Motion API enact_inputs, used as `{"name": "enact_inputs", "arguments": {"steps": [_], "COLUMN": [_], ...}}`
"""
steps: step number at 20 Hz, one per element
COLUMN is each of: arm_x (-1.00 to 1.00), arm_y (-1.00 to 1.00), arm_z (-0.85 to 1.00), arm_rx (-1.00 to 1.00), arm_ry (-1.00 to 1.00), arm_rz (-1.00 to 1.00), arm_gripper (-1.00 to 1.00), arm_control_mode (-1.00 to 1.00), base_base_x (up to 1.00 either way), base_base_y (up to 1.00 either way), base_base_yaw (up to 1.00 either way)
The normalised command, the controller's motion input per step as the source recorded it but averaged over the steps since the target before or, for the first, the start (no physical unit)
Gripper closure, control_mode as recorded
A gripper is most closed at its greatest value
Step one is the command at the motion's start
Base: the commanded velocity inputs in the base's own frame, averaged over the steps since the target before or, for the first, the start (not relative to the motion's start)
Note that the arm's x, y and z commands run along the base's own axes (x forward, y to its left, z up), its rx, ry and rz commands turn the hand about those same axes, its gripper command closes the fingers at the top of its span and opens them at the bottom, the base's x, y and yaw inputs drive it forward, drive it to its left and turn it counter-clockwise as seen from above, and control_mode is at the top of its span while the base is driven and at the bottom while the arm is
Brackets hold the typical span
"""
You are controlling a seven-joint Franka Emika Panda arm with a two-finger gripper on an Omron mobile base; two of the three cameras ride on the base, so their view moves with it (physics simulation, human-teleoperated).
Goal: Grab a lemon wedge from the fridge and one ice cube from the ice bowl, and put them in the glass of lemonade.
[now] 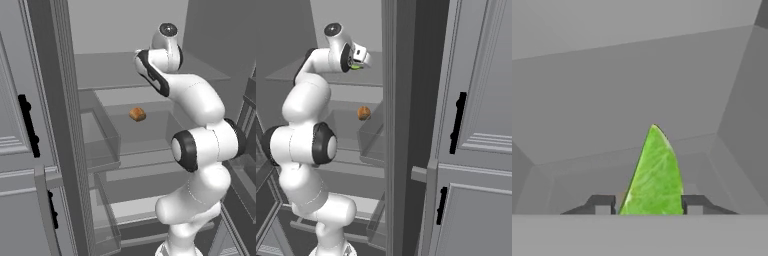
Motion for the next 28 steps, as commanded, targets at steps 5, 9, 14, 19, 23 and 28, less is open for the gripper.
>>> {"name": "enact_inputs", "arguments": {"steps": [5,9,14,19,23,28], "arm_x": [-0.62,-1.00,-1.00,-1.00,-1.00,-1.00], "arm_y": [-0.04,-0.04,-0.03,0.00,0.00,0.00], "arm_z": [-0.20,-0.19,0.00,0.00,0.00,-0.02], "arm_rx": [0.00,0.00,0.00,0.00,0.00,0.00], "arm_ry": [-0.02,-0.17,-0.26,-0.04,0.00,0.03], "arm_rz": [0.00,0.00,0.07,0.16,0.17,0.12], "arm_gripper": [1.00,1.00,1.00,1.00,1.00,1.00], "arm_control_mode": [-1.00,-1.00,-1.00,-1.00,-1.00,-1.00], "base_base_x": [0.00,0.00,0.00,0.00,0.00,0.00], "base_base_y": [0.00,0.00,0.00,0.00,0.00,0.00], "base_base_yaw": [0.00,0.00,0.00,0.00,0.00,0.00]}}
